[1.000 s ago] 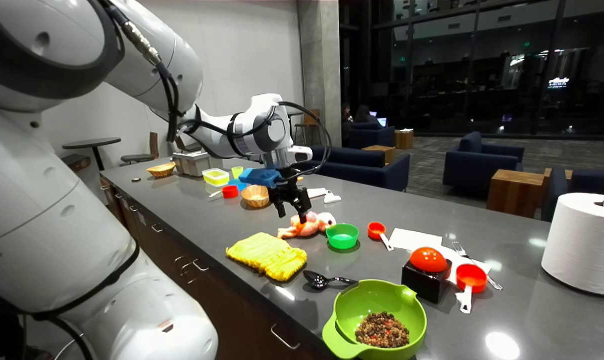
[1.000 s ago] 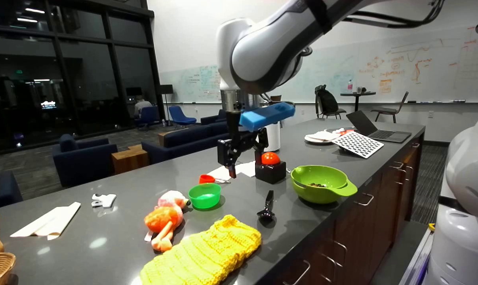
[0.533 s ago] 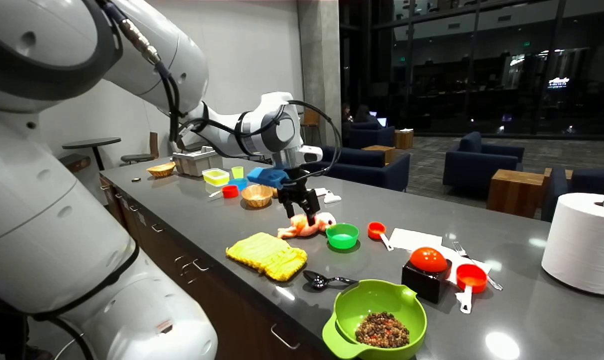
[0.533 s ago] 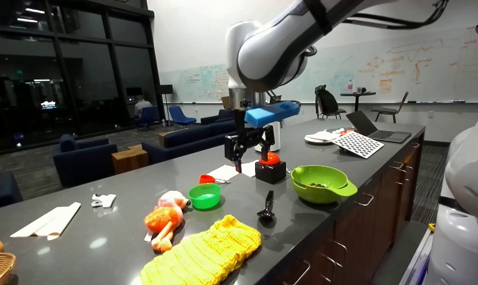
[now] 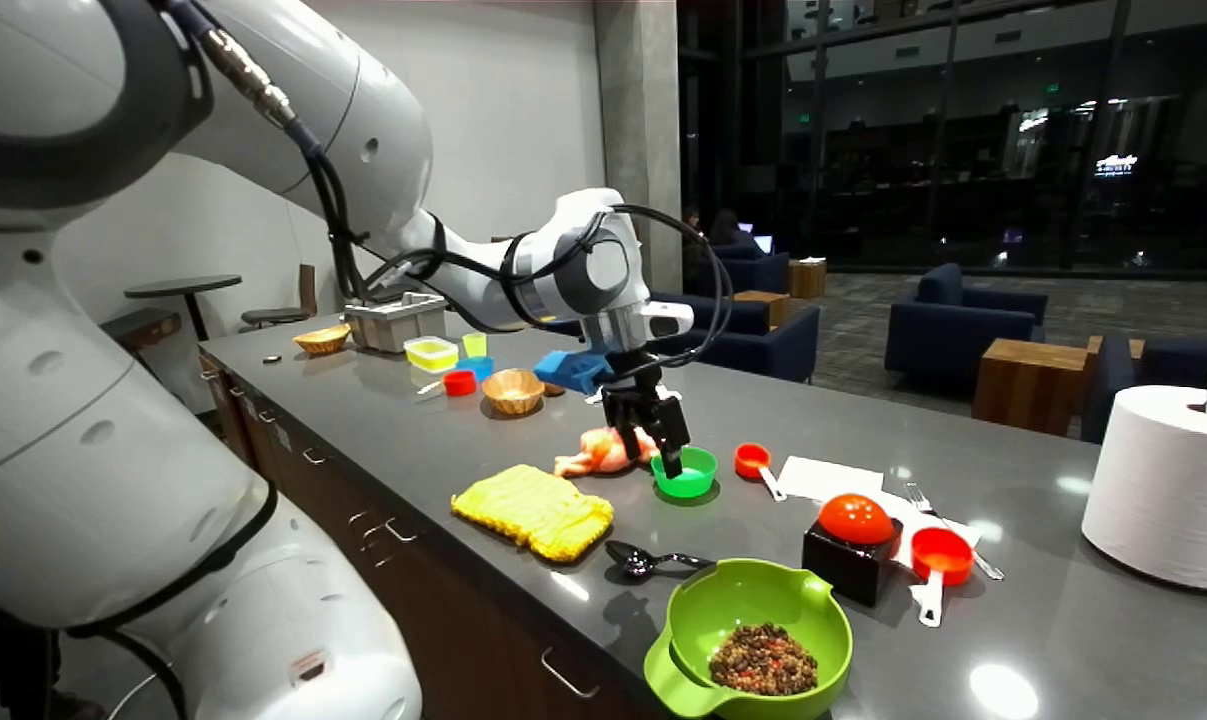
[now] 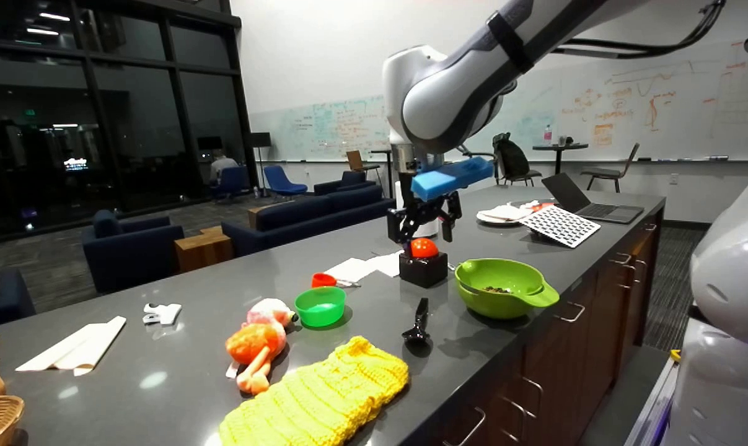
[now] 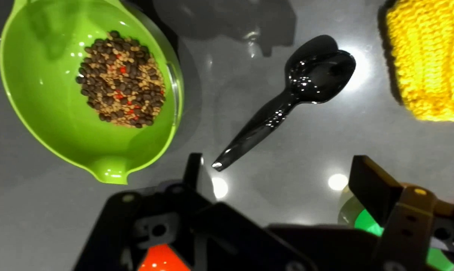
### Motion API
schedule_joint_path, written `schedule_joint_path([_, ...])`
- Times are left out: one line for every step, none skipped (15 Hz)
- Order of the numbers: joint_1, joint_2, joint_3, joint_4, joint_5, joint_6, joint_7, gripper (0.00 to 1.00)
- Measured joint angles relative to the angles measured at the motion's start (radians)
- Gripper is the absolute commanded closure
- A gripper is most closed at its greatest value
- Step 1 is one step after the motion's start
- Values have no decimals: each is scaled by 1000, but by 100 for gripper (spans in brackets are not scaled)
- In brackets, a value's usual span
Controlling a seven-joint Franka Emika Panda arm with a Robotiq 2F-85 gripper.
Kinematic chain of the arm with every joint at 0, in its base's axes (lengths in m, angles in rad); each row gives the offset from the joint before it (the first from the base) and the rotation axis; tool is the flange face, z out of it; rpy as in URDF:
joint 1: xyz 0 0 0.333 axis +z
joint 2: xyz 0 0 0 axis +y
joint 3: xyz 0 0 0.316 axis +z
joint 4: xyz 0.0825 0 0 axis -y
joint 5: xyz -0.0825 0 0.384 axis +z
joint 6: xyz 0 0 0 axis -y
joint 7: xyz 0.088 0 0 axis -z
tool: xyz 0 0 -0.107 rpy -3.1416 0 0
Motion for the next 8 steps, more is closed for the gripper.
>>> schedule_joint_path([-15, -4, -10, -7, -12, 0, 10, 0])
schedule_joint_path([-31, -10, -20, -17, -17, 0, 26, 0])
schedule_joint_path([-46, -16, -31, -30, -18, 0, 46, 0])
schedule_joint_path([-60, -23, -41, -43, -18, 1, 67, 0])
schedule_joint_path([-74, -30, -51, -59, -18, 6, 87, 0])
schedule_joint_path([-87, -37, -60, -78, -18, 18, 102, 0])
schedule_joint_path([-98, -42, -69, -95, -18, 32, 114, 0])
schedule_joint_path([-107, -44, -77, -112, -18, 51, 121, 0])
